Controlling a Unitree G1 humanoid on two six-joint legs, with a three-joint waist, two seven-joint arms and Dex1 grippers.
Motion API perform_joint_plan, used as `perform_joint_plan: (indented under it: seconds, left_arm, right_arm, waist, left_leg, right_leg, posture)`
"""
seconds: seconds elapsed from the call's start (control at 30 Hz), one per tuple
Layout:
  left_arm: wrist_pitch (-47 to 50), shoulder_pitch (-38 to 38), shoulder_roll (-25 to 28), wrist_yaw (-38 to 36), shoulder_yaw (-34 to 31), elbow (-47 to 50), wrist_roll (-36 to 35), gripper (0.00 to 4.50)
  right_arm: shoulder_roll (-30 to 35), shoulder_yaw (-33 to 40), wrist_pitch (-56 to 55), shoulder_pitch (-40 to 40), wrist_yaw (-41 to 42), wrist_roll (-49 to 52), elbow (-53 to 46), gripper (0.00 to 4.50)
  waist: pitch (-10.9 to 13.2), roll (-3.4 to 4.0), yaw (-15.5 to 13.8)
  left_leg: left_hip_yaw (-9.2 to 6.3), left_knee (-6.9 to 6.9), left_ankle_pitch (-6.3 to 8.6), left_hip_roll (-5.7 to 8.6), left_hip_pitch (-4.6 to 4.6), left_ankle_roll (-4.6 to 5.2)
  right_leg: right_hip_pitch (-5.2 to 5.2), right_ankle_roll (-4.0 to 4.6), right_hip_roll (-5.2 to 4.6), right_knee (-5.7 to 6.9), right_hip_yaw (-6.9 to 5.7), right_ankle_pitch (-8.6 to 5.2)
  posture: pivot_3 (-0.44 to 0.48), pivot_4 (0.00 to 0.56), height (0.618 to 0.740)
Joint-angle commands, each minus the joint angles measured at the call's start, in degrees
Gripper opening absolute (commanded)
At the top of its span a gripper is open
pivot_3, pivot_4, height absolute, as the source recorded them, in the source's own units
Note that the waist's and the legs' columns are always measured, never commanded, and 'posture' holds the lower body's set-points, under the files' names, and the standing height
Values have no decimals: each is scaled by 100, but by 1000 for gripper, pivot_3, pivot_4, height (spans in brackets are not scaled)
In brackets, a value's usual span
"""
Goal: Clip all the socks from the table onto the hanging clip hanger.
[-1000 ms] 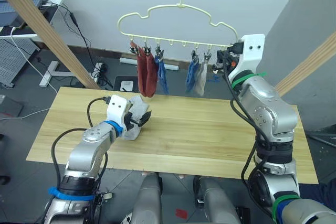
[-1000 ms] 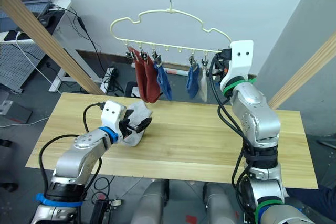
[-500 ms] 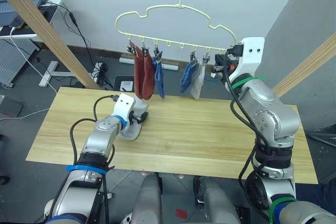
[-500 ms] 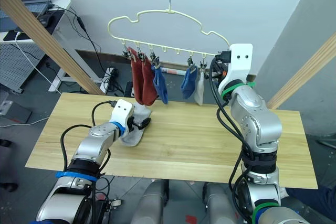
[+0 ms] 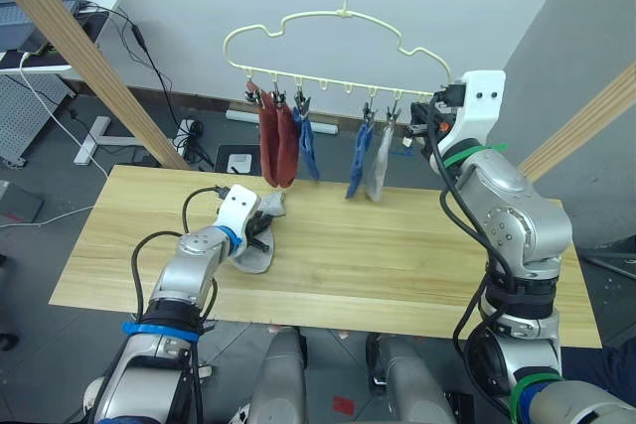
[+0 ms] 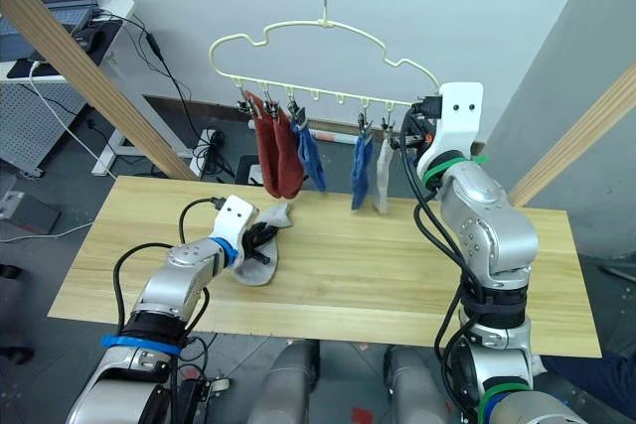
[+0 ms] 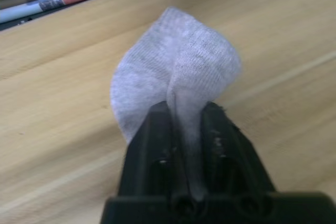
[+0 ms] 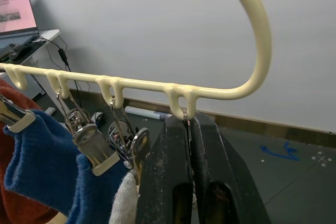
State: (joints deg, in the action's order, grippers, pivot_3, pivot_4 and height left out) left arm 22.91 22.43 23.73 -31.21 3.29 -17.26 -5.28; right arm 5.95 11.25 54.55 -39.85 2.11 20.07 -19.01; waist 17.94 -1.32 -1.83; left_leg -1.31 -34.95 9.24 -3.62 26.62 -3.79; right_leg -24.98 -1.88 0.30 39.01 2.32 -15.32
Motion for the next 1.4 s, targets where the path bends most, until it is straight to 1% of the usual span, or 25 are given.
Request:
perform_joint_plan:
  seconds: [0.03, 0.1, 0.17, 0.23, 0.33, 0.43, 0.53, 0.57, 0.8, 1.4]
  left_arm:
    - [227, -268, -124, -207, 193, 898, -153, 11]
    - [244, -443, -242, -329, 225, 1450, -333, 11]
    - [-129, -648, -282, -484, 462, 2256, -324, 11]
    - [-488, -773, -203, -631, 722, 2782, -151, 11]
    - [-1010, -731, -242, -542, 930, 3070, 136, 11]
    - [-1507, -500, -381, -373, 1163, 3125, 471, 11]
    - [-1869, -253, -557, -185, 1288, 3007, 717, 11]
    - [-1950, -201, -580, -183, 1326, 2953, 768, 11]
    - [-2328, 73, -831, -49, 1349, 2540, 905, 11]
    - [-2430, 446, -1244, 213, 1336, 2008, 1032, 11]
  right_arm:
    - [-77, 756, 696, -59, -301, 391, 52, 0]
    - [-211, 1147, 1171, -226, -441, 687, 41, 0]
    - [-507, 1869, 2087, -533, -685, 1056, 76, 0]
    - [-792, 2537, 2818, -860, -936, 1198, 103, 0]
    - [-1073, 3240, 3505, -1324, -1142, 1135, 116, 0]
    - [-1283, 3640, 3785, -1644, -1310, 1107, 130, 0]
    - [-1445, 3791, 3795, -1766, -1516, 1183, 108, 0]
    - [-1498, 3833, 3795, -1799, -1580, 1203, 94, 0]
    - [-1675, 3901, 3795, -1844, -1926, 1462, 41, 0]
    - [-1720, 3826, 3795, -1679, -2440, 2134, 104, 0]
  waist:
    - [0, 0, -10]
    - [0, -1, -7]
    - [-1, -1, -4]
    - [-2, 1, -10]
    - [-5, 4, -12]
    - [-5, 4, -15]
    - [-6, 3, -24]
    - [-6, 2, -19]
    - [-7, 3, 12]
    - [-8, 2, 33]
  left_leg:
    - [-1, 0, 0, 2, 1, 0]
    - [-3, -2, 0, 2, 2, 0]
    - [-4, -1, 0, 0, 2, 0]
    - [-7, -1, 0, -2, 2, 0]
    - [-5, -1, 0, 1, 1, 1]
    - [-3, -1, 0, 6, 0, 1]
    - [-3, -1, -1, 9, 4, 2]
    - [-3, -1, -1, 10, 6, 3]
    - [-5, 1, 0, 10, 7, 4]
    - [-5, -2, -1, 11, 9, 5]
  right_leg:
    - [1, 2, -2, 0, -2, 1]
    - [2, 3, -3, -1, -5, 2]
    - [1, 2, -3, 2, -5, 1]
    - [2, 22, -3, 0, -8, 13]
    - [6, 26, -6, -2, -9, 15]
    - [6, 21, -7, -4, -7, 12]
    - [6, 0, -7, -6, -7, 0]
    - [6, 0, -8, -8, -8, 0]
    - [4, 0, -7, -7, -11, 0]
    - [4, -3, -7, -7, -10, 1]
  posture:
    - [103, 339, 740]
    - [103, 339, 740]
    - [96, 332, 740]
    - [96, 332, 740]
    - [93, 326, 740]
    - [93, 326, 740]
    - [93, 326, 740]
    - [78, 318, 740]
    - [70, 314, 740]
    - [65, 315, 740]
